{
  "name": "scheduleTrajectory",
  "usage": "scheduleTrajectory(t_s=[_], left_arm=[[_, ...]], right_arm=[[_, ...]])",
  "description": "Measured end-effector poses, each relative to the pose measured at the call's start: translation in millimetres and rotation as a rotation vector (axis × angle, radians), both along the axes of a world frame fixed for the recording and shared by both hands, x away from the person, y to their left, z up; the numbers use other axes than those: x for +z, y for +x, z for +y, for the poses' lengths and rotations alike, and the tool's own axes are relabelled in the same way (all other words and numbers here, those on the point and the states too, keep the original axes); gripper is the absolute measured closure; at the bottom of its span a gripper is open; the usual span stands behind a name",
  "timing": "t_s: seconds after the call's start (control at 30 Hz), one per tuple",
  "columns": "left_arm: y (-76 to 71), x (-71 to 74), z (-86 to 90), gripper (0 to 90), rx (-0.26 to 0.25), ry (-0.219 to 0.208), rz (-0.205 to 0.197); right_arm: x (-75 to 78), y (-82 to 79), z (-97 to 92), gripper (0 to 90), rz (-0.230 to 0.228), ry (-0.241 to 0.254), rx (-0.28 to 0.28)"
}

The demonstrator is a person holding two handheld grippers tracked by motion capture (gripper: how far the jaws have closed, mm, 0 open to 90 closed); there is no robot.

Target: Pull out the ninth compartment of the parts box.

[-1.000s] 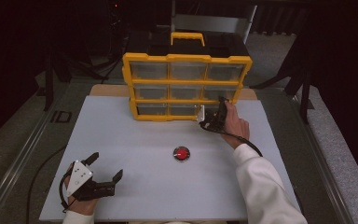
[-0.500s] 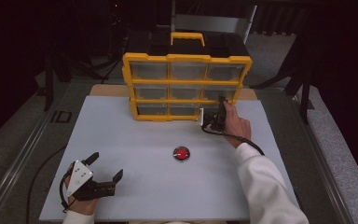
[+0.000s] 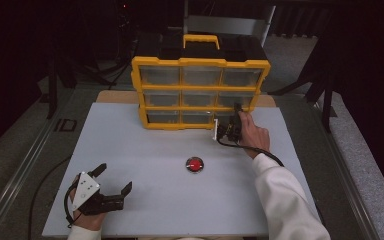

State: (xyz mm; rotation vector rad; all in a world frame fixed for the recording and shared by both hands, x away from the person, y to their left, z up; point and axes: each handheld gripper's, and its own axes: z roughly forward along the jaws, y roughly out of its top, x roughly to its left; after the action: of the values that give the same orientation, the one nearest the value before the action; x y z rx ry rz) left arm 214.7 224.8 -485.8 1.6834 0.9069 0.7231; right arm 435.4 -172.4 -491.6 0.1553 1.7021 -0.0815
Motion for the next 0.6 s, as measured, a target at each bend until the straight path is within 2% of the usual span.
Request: scheduleTrajectory(t_s=[0.23,0.6], left_arm=[[-0.3,0.0,0.1,0.0,0.001,-0.001,0.0],[-0.4,0.1,0.5,0.0,0.002,-0.005,0.0]], right_arm=[[-4.7,-0.8,-0.6,36.5,-0.025,-0.032,0.001],[-6.4,-0.9,-1.4,38.1,-0.036,-0.042,-0.001]])
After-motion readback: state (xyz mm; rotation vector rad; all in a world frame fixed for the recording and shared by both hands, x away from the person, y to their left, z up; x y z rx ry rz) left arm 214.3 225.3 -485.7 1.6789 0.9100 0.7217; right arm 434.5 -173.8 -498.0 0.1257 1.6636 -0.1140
